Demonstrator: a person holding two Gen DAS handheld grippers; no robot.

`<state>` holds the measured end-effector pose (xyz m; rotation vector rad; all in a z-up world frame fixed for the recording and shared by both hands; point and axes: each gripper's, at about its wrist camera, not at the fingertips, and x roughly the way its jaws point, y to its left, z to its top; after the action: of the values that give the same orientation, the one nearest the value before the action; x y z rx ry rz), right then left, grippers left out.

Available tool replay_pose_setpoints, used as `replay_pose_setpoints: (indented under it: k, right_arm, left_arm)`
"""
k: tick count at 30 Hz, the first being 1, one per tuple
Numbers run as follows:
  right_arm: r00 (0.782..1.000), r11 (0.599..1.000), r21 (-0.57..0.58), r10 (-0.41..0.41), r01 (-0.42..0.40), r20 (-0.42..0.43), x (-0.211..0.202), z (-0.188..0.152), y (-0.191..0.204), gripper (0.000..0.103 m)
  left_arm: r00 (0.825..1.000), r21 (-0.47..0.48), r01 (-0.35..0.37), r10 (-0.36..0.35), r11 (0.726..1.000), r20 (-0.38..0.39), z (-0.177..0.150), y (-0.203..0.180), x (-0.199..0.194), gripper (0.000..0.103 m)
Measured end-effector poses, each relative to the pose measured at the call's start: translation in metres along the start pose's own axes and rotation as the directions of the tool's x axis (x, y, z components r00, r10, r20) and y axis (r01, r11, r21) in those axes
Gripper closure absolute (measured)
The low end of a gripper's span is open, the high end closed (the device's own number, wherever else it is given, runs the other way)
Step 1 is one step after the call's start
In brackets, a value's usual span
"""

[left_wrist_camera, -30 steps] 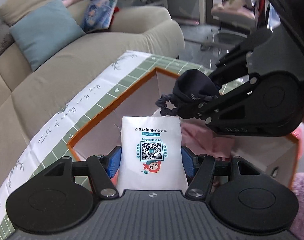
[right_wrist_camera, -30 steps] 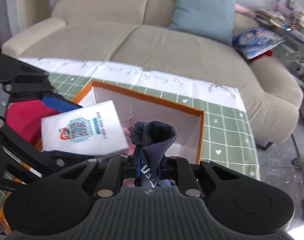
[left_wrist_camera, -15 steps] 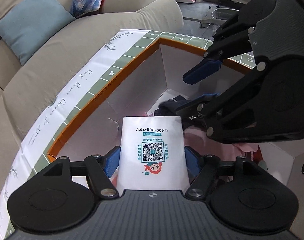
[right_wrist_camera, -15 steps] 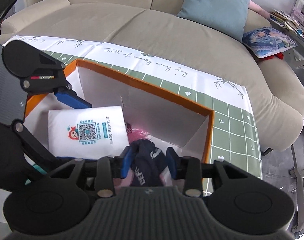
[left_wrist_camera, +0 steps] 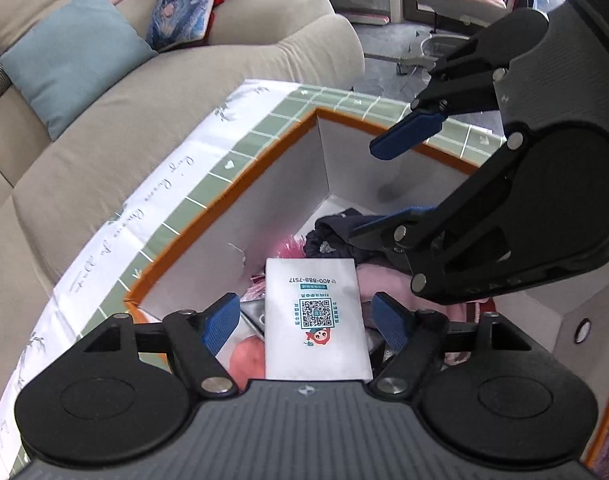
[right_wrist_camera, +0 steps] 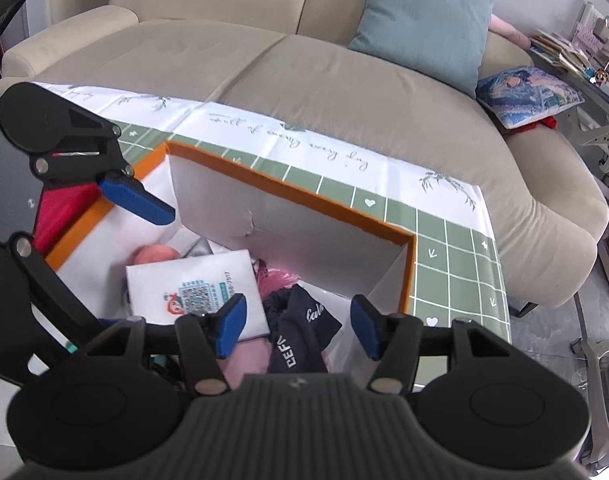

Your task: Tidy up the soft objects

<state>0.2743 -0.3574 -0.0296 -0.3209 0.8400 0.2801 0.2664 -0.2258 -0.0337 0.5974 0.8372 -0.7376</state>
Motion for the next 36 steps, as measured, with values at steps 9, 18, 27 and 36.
replay_pose_setpoints:
  k: [9, 18, 27, 36]
  right_arm:
    - [0.993, 1.0, 0.022, -0.024, 0.022, 0.113, -0.066, 0.015, 0.017, 0.034]
    - [0.955, 0.991, 0.125, -0.089, 0.055, 0.284, -0.149, 0.011, 0.059, 0.03]
    - [0.885, 0.966, 0.26, -0.131, 0.012, 0.446, -0.211, -0.021, 0.127, 0.017]
    - [0.871, 0.914, 0.406, -0.207, 0.01, 0.445, -0.216, -0.062, 0.188, 0.009]
  left_arm:
    - [0.995, -0.065, -0.043, 0.049, 0.997, 0.091, -0.005, 0.004, -0.069, 0.015]
    - [0.963, -0.227, -0.067, 0.123, 0.972, 0.241, -0.045, 0.005, -0.161, 0.016]
    - [0.878, -0.379, -0.137, 0.289, 0.915, 0.382, -0.117, -0.007, -0.229, 0.02]
    - [0.805, -0.603, -0.196, 0.478, 0.773, 0.351, -0.172, -0.022, -0.255, 0.016]
